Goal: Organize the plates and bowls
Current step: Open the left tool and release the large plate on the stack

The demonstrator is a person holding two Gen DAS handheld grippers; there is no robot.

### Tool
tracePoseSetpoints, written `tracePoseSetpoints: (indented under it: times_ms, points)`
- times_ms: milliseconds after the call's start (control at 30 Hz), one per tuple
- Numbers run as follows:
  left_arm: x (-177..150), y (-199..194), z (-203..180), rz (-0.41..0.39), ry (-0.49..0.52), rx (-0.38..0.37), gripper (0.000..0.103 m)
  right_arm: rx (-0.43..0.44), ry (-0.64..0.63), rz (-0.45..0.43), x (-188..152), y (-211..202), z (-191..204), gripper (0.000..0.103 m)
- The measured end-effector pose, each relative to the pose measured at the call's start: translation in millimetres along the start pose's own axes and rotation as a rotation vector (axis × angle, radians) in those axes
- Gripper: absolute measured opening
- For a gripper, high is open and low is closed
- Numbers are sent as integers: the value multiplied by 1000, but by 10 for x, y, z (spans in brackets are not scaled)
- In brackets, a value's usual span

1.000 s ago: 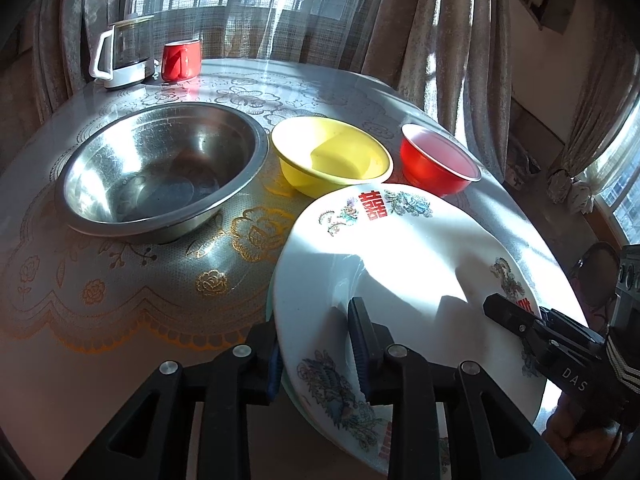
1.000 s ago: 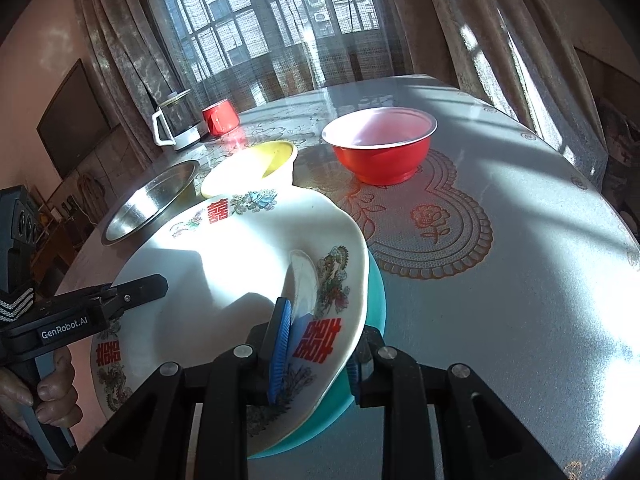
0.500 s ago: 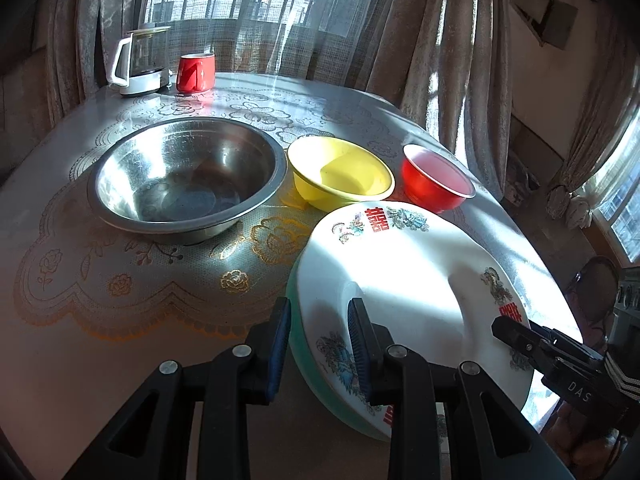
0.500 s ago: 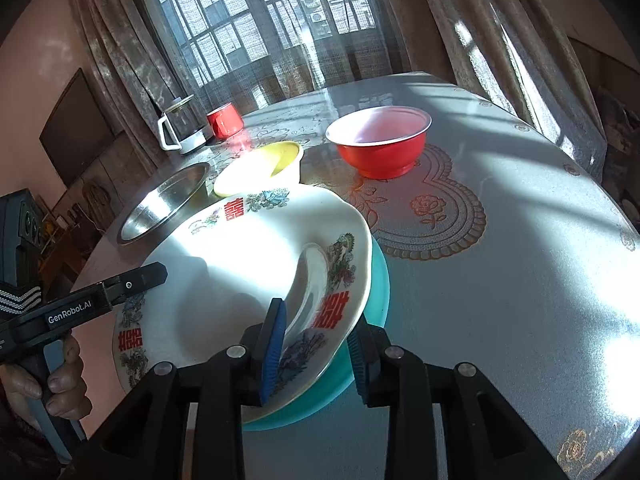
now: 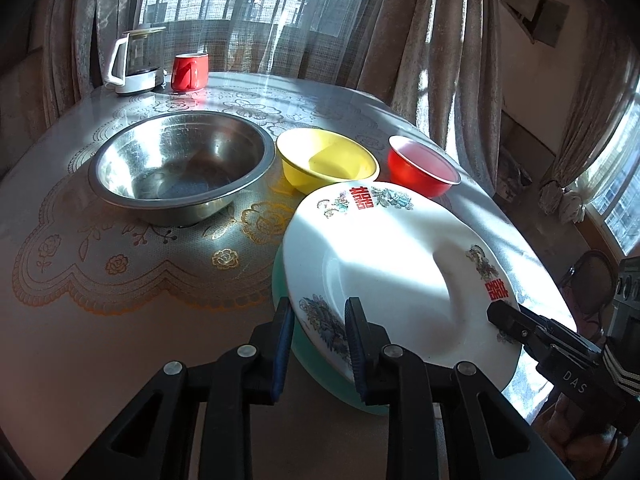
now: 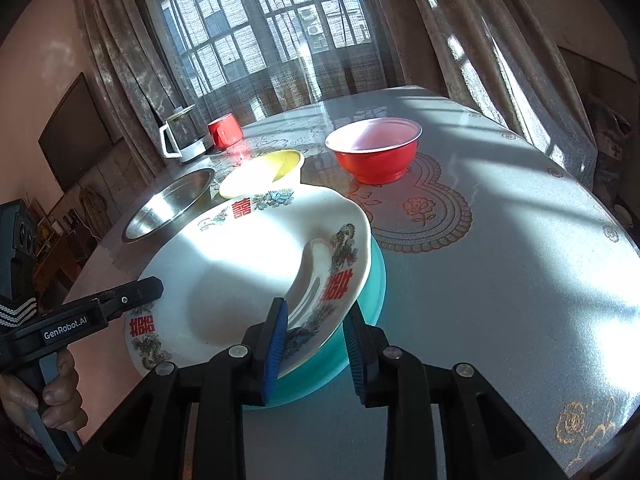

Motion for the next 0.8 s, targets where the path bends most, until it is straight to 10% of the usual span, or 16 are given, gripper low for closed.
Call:
tracePoseSetpoints:
  times_ms: [800]
  points:
    - [-28,-80,-8,-10,31,69,27,-25,14,11,-13,15,-25,28]
Point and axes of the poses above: each gripper's, at about its wrist camera, not at the fingertips, and y roughly the way its jaws point, z to its left, x to its top, the point moved 10 cm from there along y, roughly the way its jaws point
